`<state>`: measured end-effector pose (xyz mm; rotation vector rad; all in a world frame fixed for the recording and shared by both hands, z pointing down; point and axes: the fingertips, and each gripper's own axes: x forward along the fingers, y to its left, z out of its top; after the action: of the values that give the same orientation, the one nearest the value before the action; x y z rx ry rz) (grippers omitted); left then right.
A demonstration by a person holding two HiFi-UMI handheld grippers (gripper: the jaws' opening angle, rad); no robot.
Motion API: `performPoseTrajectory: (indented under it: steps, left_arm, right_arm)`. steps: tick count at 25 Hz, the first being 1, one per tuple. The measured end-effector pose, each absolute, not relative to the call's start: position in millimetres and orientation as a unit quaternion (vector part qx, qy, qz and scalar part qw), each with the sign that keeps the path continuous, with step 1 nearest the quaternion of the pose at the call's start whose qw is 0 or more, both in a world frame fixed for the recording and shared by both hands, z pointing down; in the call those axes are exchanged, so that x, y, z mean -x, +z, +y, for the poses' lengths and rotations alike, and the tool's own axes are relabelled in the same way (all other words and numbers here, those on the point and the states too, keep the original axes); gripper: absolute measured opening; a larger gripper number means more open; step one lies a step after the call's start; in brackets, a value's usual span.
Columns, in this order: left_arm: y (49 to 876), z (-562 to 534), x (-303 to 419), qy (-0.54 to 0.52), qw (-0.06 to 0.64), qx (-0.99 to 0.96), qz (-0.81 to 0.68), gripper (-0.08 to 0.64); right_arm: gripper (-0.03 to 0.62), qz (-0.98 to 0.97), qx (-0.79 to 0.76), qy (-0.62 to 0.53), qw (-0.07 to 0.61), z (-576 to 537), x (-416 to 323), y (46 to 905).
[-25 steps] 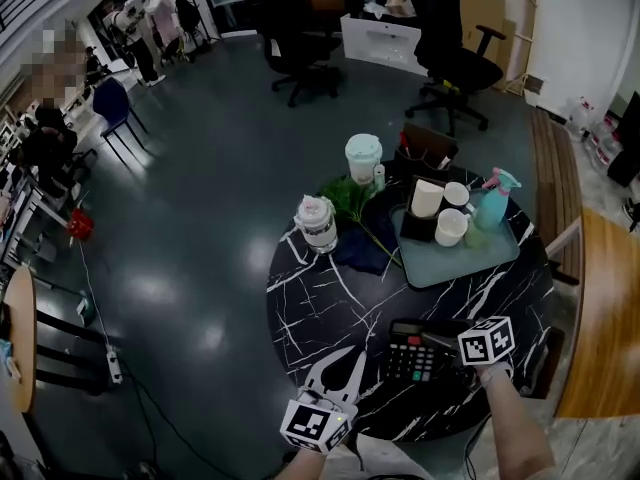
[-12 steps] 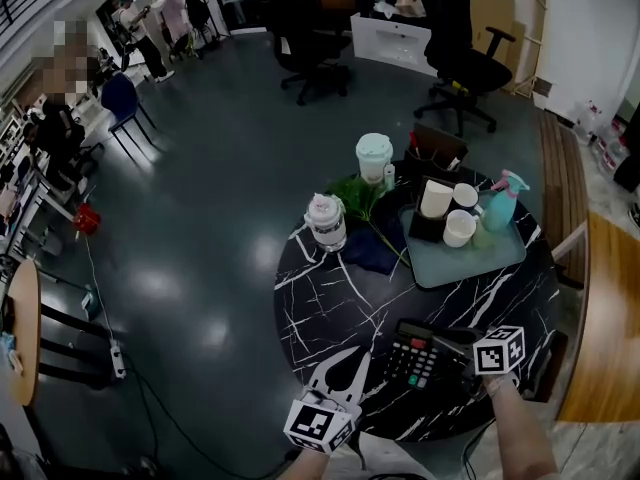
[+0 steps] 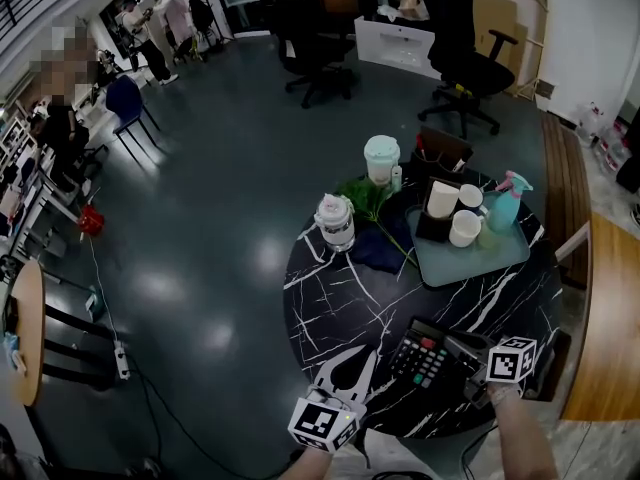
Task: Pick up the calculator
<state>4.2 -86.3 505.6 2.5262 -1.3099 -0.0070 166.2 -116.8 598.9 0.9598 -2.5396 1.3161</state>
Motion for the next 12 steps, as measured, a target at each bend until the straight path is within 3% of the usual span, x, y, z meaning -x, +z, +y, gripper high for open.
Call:
performPoseTrajectory:
  steps: [12]
  left_arm:
    - [477.8, -80.4, 4.2, -0.014, 0.136, -0.885, -0.445, 0.008]
  right_arm:
    - [0.049, -0.841, -0.343, 0.408, -0.09, -115.3, -186.6, 500.6]
